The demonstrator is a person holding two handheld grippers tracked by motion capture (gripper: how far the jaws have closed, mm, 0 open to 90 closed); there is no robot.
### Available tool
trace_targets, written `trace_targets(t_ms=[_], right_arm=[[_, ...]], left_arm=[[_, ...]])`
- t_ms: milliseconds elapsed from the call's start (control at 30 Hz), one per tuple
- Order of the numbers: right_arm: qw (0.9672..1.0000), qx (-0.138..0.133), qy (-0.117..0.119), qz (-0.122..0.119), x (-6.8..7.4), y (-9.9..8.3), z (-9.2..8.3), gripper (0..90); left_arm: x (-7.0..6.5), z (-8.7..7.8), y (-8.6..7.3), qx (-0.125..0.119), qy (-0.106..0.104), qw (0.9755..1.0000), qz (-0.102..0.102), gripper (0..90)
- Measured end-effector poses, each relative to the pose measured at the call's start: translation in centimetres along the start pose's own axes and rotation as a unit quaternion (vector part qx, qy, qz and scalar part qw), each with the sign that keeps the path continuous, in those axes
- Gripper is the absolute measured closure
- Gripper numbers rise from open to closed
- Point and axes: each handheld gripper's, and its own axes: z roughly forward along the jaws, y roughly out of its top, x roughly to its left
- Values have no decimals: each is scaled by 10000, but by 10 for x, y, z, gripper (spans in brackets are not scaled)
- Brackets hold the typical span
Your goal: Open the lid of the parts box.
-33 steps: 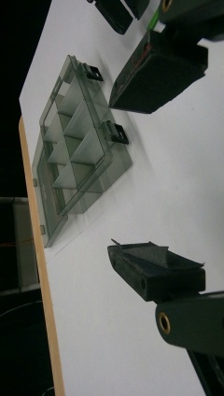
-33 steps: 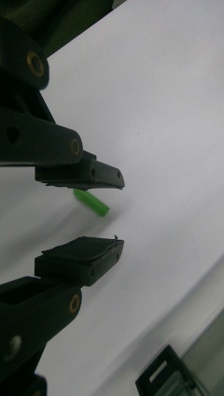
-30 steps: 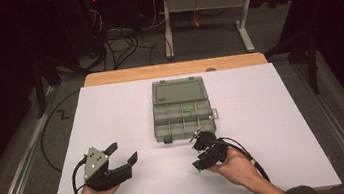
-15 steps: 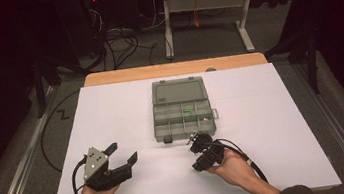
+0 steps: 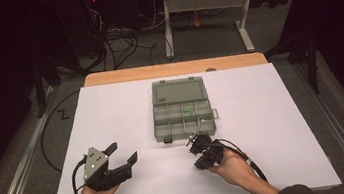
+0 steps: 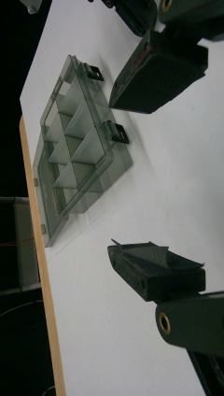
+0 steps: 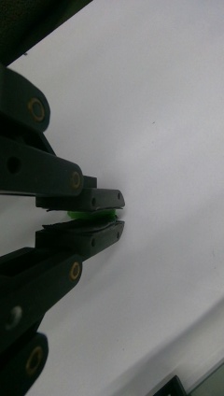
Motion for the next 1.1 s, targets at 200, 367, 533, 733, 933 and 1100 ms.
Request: trace_targets(t_ms=[200, 367, 533, 733, 933, 1100], right_arm=[[10000, 26, -40, -86, 1, 0, 0, 858], [10000, 35, -26, -33, 1, 0, -1, 861], [9999, -105, 22, -17, -2, 0, -4, 862], [9996, -273, 59, 55, -9, 0, -12, 862], [9987, -449, 102, 200, -16, 1, -22, 862], [9981, -583, 94, 199, -22, 2, -29, 862]], left_arm=[[0, 0, 0, -6, -1, 10000, 0, 249], [0, 0, 0, -10, -1, 10000, -2, 249], [0, 0, 0, -9, -2, 10000, -1, 249], [0, 0, 0, -15, -5, 10000, -1, 249], [0, 0, 0, -16, -8, 10000, 4, 249], [0, 0, 0, -13, -8, 10000, 12, 249]])
